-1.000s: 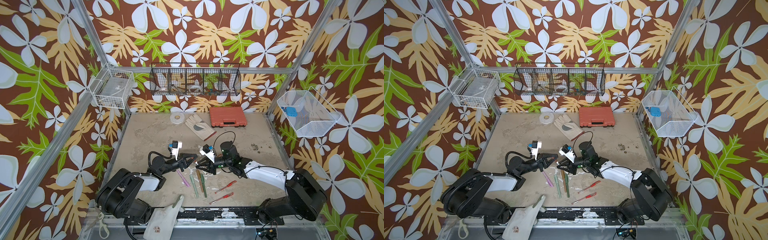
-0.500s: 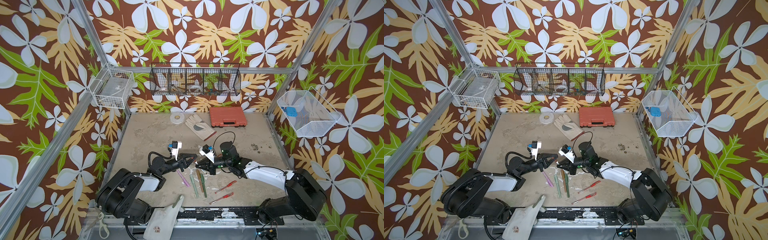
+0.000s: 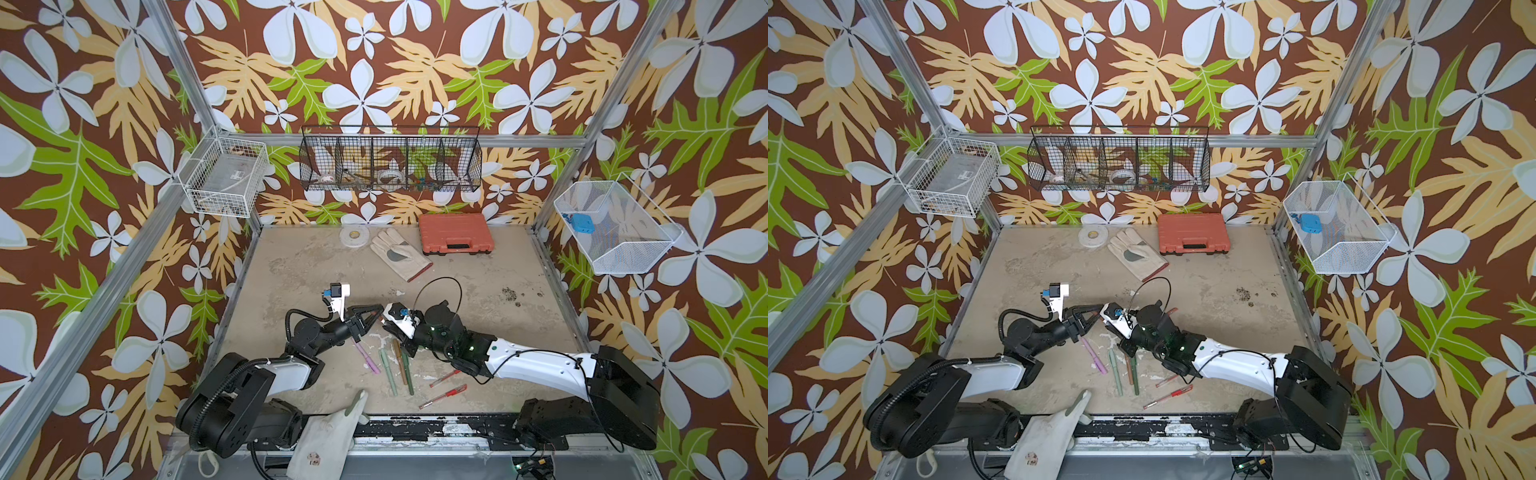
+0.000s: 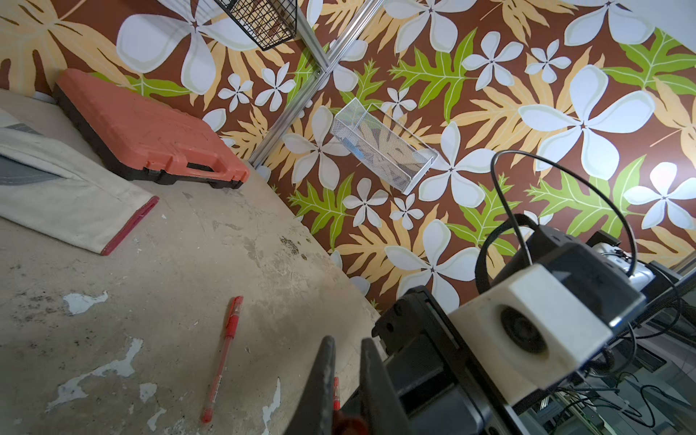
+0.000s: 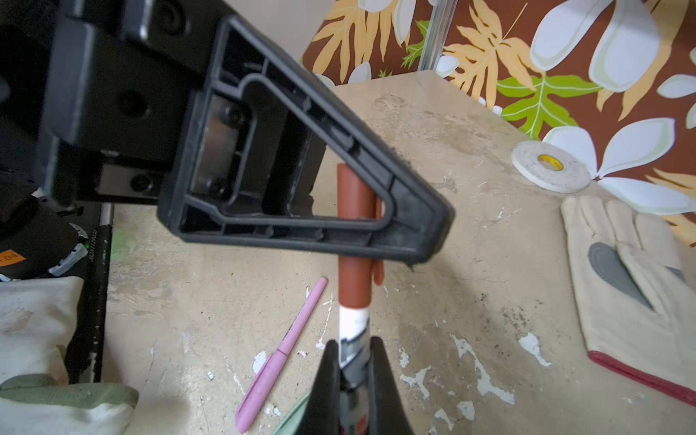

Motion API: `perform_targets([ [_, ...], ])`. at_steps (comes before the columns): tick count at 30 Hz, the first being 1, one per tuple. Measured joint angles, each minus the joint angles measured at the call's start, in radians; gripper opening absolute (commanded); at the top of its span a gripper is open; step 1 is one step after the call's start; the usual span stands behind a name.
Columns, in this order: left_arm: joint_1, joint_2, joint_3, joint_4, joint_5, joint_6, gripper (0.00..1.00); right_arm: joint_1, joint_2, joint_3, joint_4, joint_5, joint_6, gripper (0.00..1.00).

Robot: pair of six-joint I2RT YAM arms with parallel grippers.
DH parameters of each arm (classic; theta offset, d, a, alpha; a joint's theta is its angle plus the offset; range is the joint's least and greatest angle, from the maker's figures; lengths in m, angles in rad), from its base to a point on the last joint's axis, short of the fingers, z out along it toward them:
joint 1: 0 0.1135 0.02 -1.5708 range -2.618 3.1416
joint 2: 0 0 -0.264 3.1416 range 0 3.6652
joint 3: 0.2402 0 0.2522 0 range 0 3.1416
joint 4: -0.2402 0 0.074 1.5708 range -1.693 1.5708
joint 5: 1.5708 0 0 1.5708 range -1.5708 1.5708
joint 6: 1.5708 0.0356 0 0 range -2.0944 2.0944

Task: Remove pen caps from pens
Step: Open the pen cap on the pen.

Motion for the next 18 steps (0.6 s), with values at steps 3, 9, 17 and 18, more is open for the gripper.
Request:
perform_targets([
  [3,0.005,-0.011,-0.003,-0.013,-0.002,-0.004,0.0,-0.014,0.006,-0.002,0.012,-0.037,-0.011,0.0],
  [9,0.015,-0.011,-0.003,-0.01,-0.008,-0.007,0.0,-0.114,0.052,0.022,-0.007,-0.306,0.011,0.0],
  [17,0.019,-0.021,-0.004,0.005,-0.003,-0.018,0.0,-0.16,0.066,0.023,-0.037,-0.469,0.06,0.0],
  [18,0.019,-0.027,-0.004,0.003,-0.003,-0.017,0.0,-0.16,0.066,0.023,-0.038,-0.469,0.06,0.0],
])
